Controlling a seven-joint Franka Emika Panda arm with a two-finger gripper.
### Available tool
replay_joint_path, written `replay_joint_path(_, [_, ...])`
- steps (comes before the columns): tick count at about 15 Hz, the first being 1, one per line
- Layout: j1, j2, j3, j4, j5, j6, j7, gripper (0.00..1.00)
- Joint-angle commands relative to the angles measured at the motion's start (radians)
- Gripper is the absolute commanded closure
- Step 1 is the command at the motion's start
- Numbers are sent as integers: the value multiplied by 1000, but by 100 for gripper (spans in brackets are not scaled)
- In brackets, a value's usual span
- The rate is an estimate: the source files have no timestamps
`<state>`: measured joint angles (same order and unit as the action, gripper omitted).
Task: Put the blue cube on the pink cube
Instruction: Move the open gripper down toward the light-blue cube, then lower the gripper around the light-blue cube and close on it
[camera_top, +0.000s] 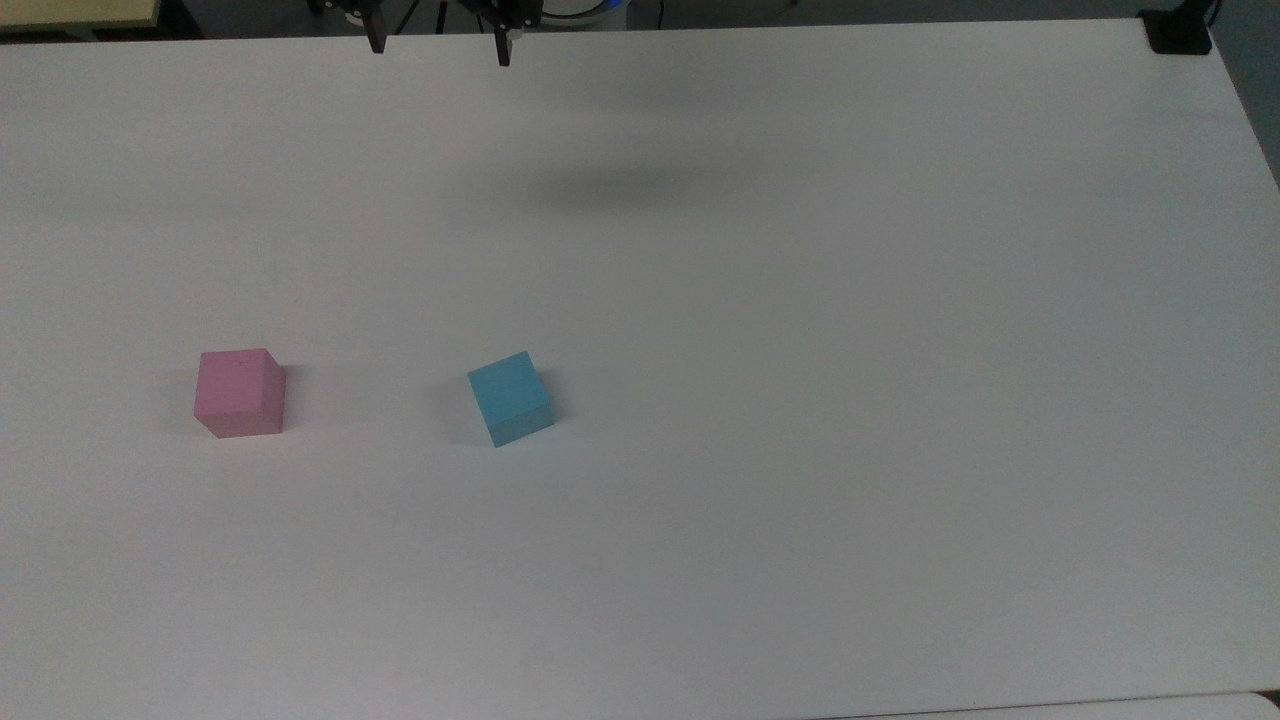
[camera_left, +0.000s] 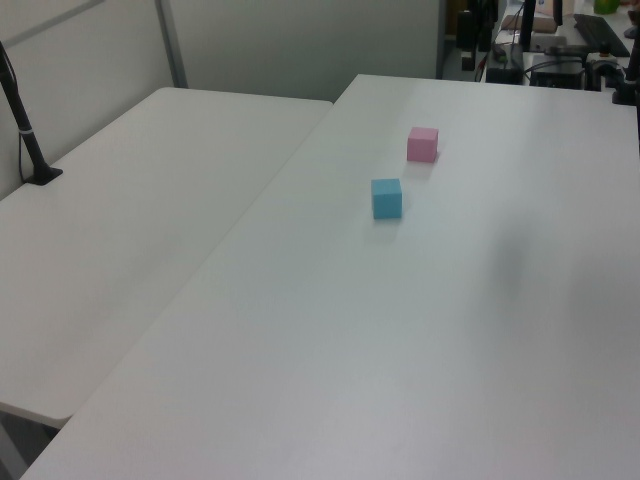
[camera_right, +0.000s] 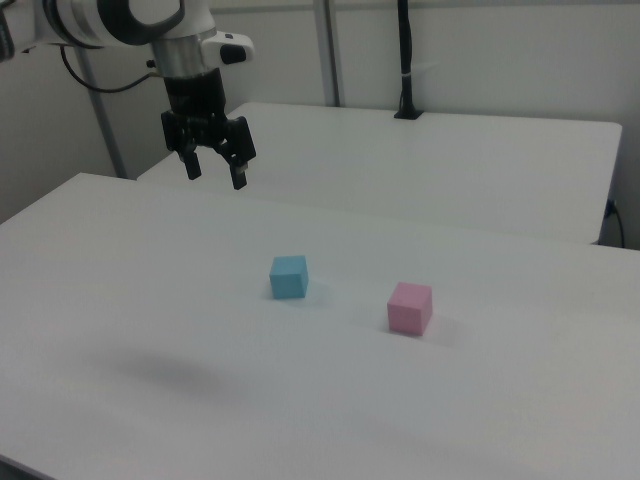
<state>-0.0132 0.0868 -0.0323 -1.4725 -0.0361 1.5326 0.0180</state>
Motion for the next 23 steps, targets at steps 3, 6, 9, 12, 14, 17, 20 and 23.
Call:
replay_joint_path(3, [7,-35,-9,-37,-1,-5,0,0])
replay_joint_path(6, [6,-16,-9,-35,7,32,-126,0])
replay_joint_path(9, [4,45,-9,-29,15,101,-260,0])
replay_joint_path(12, [10,140,-5,-28,12,260,-265,0])
replay_joint_path(14, [12,212,-5,-28,12,354,-259,0])
replay_joint_path(17, [15,324,2,-26,13,495,-247,0])
replay_joint_path(20, [35,405,3,-23,2,552,-250,0])
replay_joint_path(23, [44,450,3,-9,2,566,-254,0])
